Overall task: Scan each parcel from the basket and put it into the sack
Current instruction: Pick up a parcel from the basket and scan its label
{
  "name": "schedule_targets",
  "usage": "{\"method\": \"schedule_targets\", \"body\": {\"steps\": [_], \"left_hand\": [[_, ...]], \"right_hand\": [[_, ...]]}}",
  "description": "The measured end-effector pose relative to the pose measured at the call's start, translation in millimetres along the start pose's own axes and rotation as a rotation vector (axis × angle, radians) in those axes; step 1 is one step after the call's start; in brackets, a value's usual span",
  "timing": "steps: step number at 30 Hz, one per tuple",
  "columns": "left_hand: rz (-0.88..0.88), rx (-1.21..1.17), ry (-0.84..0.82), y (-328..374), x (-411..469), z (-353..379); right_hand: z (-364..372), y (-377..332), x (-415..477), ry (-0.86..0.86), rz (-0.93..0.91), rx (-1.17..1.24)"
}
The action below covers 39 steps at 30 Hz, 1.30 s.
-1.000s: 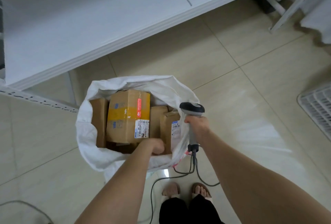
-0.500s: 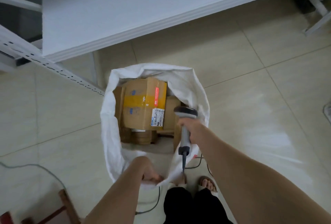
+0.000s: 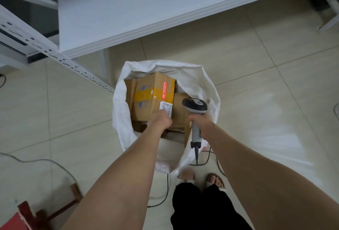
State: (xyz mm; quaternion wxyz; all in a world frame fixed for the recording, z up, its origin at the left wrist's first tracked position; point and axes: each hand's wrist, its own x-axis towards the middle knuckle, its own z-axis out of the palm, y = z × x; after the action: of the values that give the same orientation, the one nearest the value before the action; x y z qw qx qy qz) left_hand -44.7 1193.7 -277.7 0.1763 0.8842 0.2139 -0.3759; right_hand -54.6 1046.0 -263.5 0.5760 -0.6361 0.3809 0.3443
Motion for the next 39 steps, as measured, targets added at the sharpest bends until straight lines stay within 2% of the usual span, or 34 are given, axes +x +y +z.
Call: {"method": "schedule_targets", "body": {"steps": [11, 21, 25, 30, 39], "left_hand": [[0.18, 0.123, 0.093, 103.7, -130.5, -140.6], [0.5, 0.169, 0.16, 269.1, -262.0, -216.1], [0.665, 0.242, 0.18, 343.5, -315.8, -215.7], [0.811, 0.339, 0.19, 425.6, -386.1, -189.1], [0.977, 0.45, 0.195, 562.1, -491.6, -81.4]], "right_hand": [[-69.2, -100.1, -155.7, -0.076, -0.176, 0.211], [-203.3, -170.6, -297.2, 0.136, -0.273, 0.443], [-270.5, -174.6, -343.5, 0.235, -0.357, 0.541], [-358.9, -157.6, -384.3, 0.356, -0.367, 0.672], [-528.8, -102.3, -407.5, 0.419, -0.325, 0.882]]}}
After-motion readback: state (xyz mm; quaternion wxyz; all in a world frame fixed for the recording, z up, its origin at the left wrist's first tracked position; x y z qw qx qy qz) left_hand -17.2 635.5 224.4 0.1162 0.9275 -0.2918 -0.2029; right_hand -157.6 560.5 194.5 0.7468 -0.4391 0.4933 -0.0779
